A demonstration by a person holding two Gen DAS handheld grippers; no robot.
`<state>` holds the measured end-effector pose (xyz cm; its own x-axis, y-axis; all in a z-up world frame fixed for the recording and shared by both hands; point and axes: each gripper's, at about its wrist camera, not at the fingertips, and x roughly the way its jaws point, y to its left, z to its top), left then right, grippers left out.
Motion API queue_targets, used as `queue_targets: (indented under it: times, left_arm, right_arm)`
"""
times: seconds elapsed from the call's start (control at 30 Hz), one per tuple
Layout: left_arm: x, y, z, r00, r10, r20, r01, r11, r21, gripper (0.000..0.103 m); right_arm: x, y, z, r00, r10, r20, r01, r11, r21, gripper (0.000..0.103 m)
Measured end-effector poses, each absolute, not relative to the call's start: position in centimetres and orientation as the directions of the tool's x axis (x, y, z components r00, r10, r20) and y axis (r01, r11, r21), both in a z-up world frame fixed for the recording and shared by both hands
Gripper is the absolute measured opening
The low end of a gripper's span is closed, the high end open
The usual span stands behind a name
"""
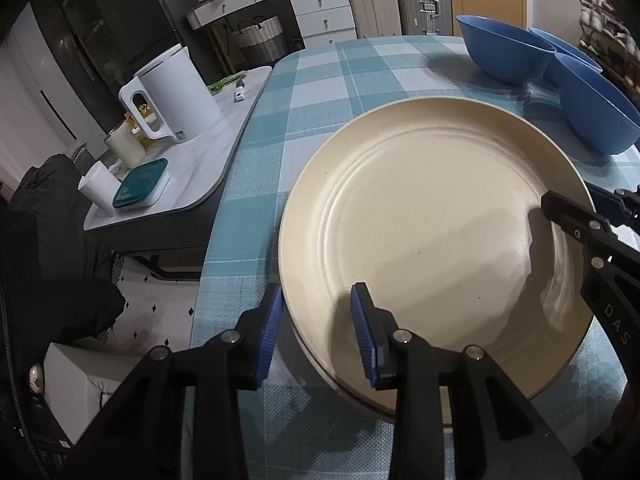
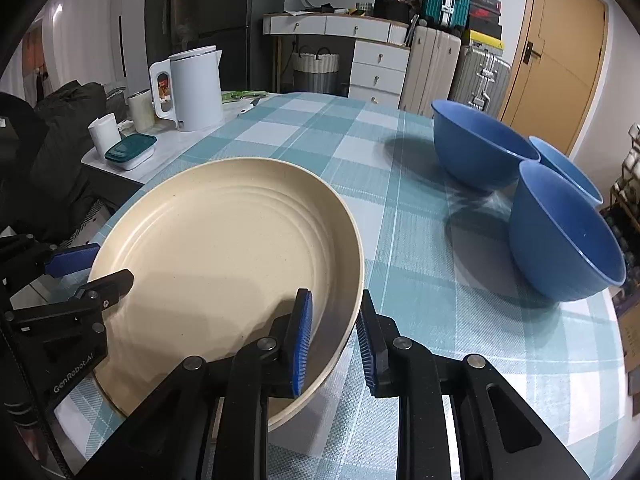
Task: Organize plates and bowls
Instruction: 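Carry the beige plate with both grippers toward the stacked beige plates, then lower the plate onto the stacked plates and open both grippers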
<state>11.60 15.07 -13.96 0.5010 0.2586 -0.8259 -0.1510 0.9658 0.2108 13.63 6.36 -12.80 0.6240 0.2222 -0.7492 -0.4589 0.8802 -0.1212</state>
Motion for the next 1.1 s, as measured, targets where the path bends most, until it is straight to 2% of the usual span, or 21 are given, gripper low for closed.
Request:
queue_targets:
  times: [0.17,0.53,0.63,0.93,1.03,1.1]
  left_arm:
    - [11.6,14.9,-14.1,0.500,0.262,-0.826,-0.155,0.965,0.212,0.036]
    - [11.5,15.2,-14.0,0.493,0.242,-0.836,-0.156,0.970,0.188,0.037]
    - [11.4,15.4,-13.9,0.498,0.248,-0.831,-0.163,0.968,0.191,0.037]
    - [9.6,16.0,-10.7,0.586,0.261,-0.767,-0.253,0.958,0.133,0.037]
    - [8.7,15.4,-9.3,0.623,0.252,-0.741,-0.252,0.961,0.114,0.038]
    - [8.2,14.5,-8.4,0.642,0.235,-0.730,-0.237,0.966,0.103,0.043]
  right_arm:
    - [13.7,6.5,-13.0,0.608,0.227,-0.761,-0.466,0.878,-0.111,0.023]
    - [15.7,5.3,-13.1,0.482,0.330,-0.811,-0.477,0.876,0.074,0.027]
    - [15.7,4.1,-12.3,0.500,0.369,-0.783,-0.450,0.884,0.129,0.027]
    - [13.0,2.7,-8.8,0.604,0.399,-0.689,-0.466,0.879,0.101,0.028]
    - [12.1,1.5,-7.6,0.627,0.414,-0.660,-0.457,0.881,0.120,0.032]
    - [11.4,0.4,-6.8,0.647,0.422,-0.635,-0.446,0.885,0.134,0.034]
